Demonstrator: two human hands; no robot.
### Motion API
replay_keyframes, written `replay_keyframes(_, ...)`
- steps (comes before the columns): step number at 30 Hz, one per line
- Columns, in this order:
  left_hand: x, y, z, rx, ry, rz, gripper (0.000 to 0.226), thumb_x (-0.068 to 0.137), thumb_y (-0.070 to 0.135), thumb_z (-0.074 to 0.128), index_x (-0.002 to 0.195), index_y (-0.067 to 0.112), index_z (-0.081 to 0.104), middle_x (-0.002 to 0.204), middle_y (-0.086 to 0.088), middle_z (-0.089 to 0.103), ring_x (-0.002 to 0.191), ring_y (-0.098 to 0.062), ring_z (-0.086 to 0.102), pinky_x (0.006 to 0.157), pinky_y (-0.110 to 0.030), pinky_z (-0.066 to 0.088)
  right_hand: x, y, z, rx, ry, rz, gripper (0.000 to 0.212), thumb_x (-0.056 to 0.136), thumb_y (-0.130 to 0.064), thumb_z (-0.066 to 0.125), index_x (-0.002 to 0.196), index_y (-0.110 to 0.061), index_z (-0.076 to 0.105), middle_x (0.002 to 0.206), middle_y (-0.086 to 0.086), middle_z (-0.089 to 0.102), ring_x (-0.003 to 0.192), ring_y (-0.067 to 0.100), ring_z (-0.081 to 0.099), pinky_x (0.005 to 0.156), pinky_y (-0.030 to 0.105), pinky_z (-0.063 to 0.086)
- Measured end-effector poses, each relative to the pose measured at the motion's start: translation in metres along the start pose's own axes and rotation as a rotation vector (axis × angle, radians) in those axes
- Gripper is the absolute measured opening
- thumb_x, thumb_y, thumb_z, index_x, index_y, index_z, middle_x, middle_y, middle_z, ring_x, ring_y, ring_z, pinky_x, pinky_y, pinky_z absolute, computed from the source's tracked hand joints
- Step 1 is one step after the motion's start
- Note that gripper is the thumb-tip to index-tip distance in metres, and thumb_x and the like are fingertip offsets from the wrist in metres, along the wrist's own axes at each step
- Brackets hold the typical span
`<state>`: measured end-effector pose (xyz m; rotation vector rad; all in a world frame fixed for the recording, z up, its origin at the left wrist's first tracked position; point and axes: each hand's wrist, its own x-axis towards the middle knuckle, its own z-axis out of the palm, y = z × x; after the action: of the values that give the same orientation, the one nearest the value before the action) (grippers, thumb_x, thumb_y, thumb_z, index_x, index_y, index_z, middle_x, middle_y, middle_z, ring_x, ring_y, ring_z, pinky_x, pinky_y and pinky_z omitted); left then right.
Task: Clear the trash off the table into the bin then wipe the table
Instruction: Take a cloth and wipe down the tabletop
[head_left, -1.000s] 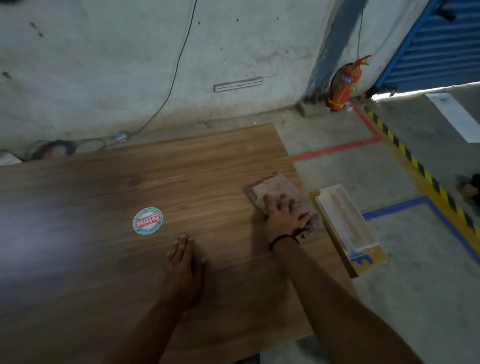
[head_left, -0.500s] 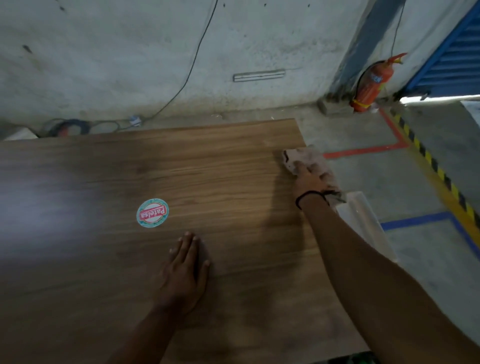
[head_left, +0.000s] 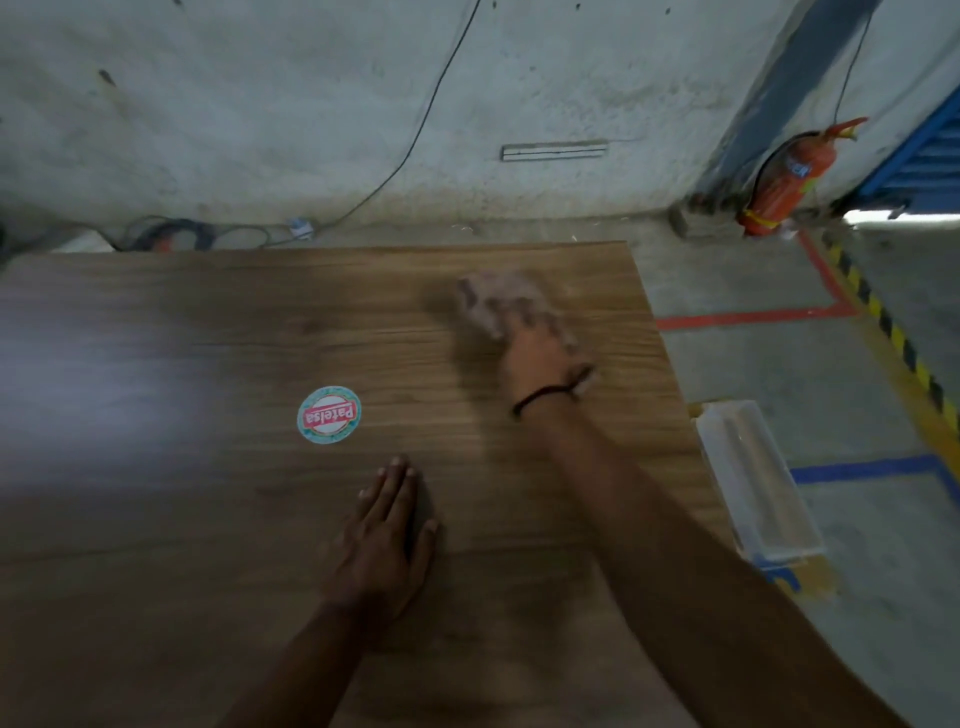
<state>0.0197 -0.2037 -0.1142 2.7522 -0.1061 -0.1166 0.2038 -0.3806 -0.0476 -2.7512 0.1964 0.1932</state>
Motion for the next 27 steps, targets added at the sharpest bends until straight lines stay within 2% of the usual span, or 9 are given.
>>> replay_keyframes(4,-0.001,-0.002,0.002,0.034,0.030,-0.016,0.068,0.090,0.056,0.026,0.146,0.019,0.037,0.155,0.004,0.022,0.142,-0.010,0.016,0.113,-0.030,0.021,0.046,0.083,-0.026,-0.085,0.096,0.297,0.056,0.094,-0.017,0.031,0.139,-0.049,0.030,0.158,0.004,0.015,0.144,0.039,0.008,0.107,0.070,0.011)
replay_keyframes(7,0.000,-0.003,0.003,0.048,0.021,-0.034,0.066,0.090,0.058,0.027,0.145,0.023,0.037,0.155,0.006,0.023,0.141,-0.009,0.018,0.110,-0.029,0.025,0.055,0.095,-0.006,-0.170,0.068,0.334,0.051,0.095,-0.022,0.022,0.138,-0.047,0.030,0.157,0.004,0.017,0.143,0.040,0.009,0.106,0.071,0.010)
replay_keyframes(10,0.000,-0.004,0.003,0.049,0.010,-0.028,0.066,0.090,0.057,0.026,0.146,0.023,0.034,0.156,0.006,0.022,0.142,-0.009,0.017,0.112,-0.028,0.023,0.046,0.049,0.017,-0.186,0.011,0.216,0.045,0.098,-0.030,0.022,0.141,-0.041,0.028,0.157,0.005,0.018,0.144,0.037,0.011,0.108,0.068,0.009)
replay_keyframes(13,0.000,-0.003,0.003,0.069,-0.005,-0.025,0.066,0.090,0.055,0.028,0.145,0.019,0.037,0.154,0.003,0.025,0.141,-0.011,0.021,0.111,-0.032,0.026,0.011,-0.015,0.044,-0.158,-0.134,-0.039,0.046,0.100,-0.037,0.023,0.146,-0.038,0.023,0.159,0.000,0.015,0.146,0.032,0.009,0.111,0.062,0.007)
replay_keyframes(15,0.001,0.001,0.000,0.085,-0.025,-0.011,0.066,0.091,0.055,0.028,0.140,0.014,0.046,0.152,-0.003,0.033,0.139,-0.019,0.032,0.108,-0.038,0.033,-0.009,-0.043,0.050,-0.106,-0.211,-0.184,0.045,0.100,-0.031,0.029,0.143,-0.043,0.029,0.158,-0.005,0.019,0.146,0.027,0.014,0.112,0.059,0.012)
replay_keyframes(17,0.006,0.006,-0.008,0.112,-0.027,0.007,0.061,0.090,0.053,0.032,0.128,0.014,0.060,0.143,-0.006,0.049,0.131,-0.025,0.048,0.099,-0.041,0.046,-0.006,-0.045,0.041,0.060,-0.191,-0.211,0.052,0.097,-0.019,0.035,0.141,-0.045,0.034,0.157,-0.006,0.026,0.144,0.024,0.022,0.112,0.056,0.020)
replay_keyframes(19,0.017,0.009,-0.021,0.119,0.025,0.038,0.052,0.087,0.049,0.037,0.115,0.018,0.068,0.132,-0.003,0.060,0.122,-0.025,0.057,0.090,-0.036,0.050,0.016,-0.026,0.019,0.145,-0.039,-0.114,0.056,0.095,-0.015,0.036,0.142,-0.046,0.034,0.156,-0.005,0.028,0.143,0.024,0.026,0.111,0.055,0.025)
replay_keyframes(22,0.054,0.008,-0.032,0.083,0.136,0.104,0.045,0.085,0.038,0.040,0.111,0.014,0.068,0.125,-0.010,0.064,0.117,-0.033,0.060,0.096,-0.037,0.034,0.055,0.033,-0.017,0.052,0.101,0.159,0.056,0.096,-0.015,0.033,0.141,-0.048,0.030,0.158,-0.001,0.020,0.145,0.032,0.016,0.106,0.068,0.020)
replay_keyframes(27,0.099,-0.006,-0.012,0.040,0.069,0.048,0.050,0.091,0.041,0.033,0.126,0.015,0.058,0.140,-0.006,0.053,0.135,-0.025,0.042,0.111,-0.037,0.024,0.079,0.095,-0.014,-0.124,0.051,0.376,0.051,0.096,-0.019,0.025,0.139,-0.046,0.033,0.156,0.010,0.019,0.142,0.042,0.011,0.107,0.068,0.013)
